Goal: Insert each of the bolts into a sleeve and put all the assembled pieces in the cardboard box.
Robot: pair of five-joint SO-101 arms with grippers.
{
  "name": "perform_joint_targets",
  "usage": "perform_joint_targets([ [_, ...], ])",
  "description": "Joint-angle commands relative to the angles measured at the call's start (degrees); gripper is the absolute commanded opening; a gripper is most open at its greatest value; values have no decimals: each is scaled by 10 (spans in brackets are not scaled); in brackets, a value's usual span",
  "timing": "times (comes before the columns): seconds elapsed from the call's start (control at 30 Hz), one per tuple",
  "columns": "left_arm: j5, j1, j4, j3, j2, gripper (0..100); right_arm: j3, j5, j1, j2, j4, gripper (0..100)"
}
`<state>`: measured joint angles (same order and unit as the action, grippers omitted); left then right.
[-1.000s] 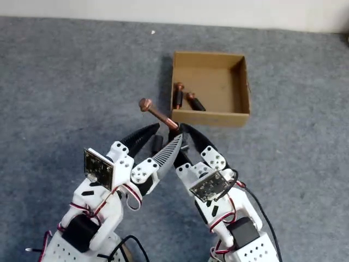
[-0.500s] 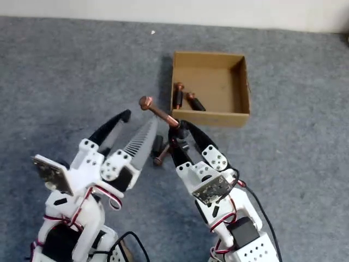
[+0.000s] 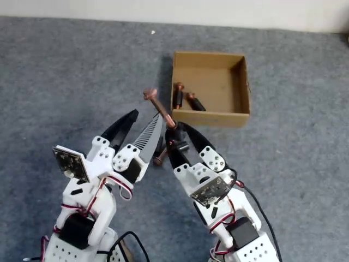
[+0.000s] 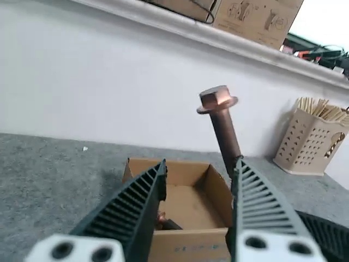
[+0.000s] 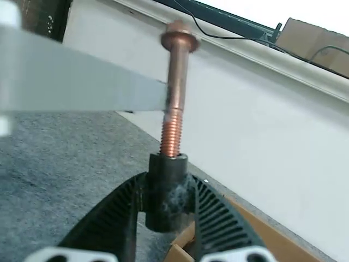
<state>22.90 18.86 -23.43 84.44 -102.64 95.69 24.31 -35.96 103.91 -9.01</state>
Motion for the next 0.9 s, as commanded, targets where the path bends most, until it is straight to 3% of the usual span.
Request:
perform_joint_targets([
  [0.0,8,4,48,15,0,210,68,4,-14,14,1,5],
  [0.6,7,42,49,15,-18,207,68,4,-13,13,-7,5],
  [0.87,6,41,52,14,-18,37,68,4,-21,13,-35,5],
])
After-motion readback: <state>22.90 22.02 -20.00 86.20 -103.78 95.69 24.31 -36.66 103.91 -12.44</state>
